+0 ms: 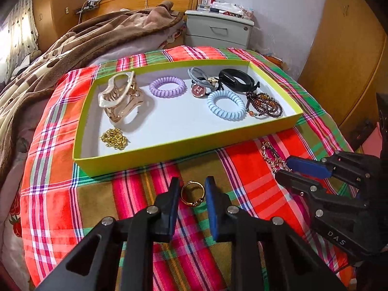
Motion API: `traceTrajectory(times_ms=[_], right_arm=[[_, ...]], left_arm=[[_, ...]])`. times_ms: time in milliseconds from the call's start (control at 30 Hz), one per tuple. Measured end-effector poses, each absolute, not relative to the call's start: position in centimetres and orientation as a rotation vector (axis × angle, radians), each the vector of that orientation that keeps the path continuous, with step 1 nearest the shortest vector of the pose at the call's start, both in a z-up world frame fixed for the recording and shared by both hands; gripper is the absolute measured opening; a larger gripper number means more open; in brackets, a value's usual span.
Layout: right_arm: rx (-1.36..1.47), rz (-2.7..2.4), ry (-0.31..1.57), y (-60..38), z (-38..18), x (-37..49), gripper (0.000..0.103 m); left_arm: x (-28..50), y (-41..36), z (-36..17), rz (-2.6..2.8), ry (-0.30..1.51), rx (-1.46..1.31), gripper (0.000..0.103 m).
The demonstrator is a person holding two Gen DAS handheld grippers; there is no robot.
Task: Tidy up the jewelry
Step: 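Grasp the gold ring with the left tool while the right tool lifts the rhinestone clip, then carry the ring with the left tool while the right tool carries the clip into the box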
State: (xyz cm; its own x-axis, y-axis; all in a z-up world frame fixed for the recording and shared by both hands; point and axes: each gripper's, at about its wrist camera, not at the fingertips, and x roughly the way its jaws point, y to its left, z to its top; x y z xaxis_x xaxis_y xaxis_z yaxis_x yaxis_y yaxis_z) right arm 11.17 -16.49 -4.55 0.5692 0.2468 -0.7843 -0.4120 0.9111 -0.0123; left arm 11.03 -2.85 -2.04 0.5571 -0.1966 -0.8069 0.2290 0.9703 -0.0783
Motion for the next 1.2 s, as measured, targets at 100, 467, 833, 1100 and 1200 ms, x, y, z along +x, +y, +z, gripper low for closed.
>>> traceTrajectory(times_ms=[100, 467, 833, 1100, 1200], right_arm=[[-0.194, 0.38, 0.875, -16.6, -4.3, 11.2, 0.021], [-0.141, 0.369, 0.822, -17.3, -3.0, 10.7, 0.021], [-0.086, 0.364, 0.721, -17.8, -1.2, 10.3, 0.021], [-0.073, 0.372, 0.683, -17.8, -0.2, 10.2, 0.021], [-0.068, 0.372, 0.68, -17.8, 0.1, 10.4, 0.021]], left_arm=[[10.9, -2.6, -1.8, -0.255, 0.943, 0.026, 0.022], [10.7, -1.5, -1.1, -0.261, 0.928, -0.006, 0.022], [10.5, -1.0, -0.7, -0.27, 0.919, -0.023, 0.022], [10.6, -0.9, -0.4, -0.274, 0.916, -0.035, 0.022], [10.7, -0.9, -0.1, -0.276, 0.911, -0.036, 0.022]])
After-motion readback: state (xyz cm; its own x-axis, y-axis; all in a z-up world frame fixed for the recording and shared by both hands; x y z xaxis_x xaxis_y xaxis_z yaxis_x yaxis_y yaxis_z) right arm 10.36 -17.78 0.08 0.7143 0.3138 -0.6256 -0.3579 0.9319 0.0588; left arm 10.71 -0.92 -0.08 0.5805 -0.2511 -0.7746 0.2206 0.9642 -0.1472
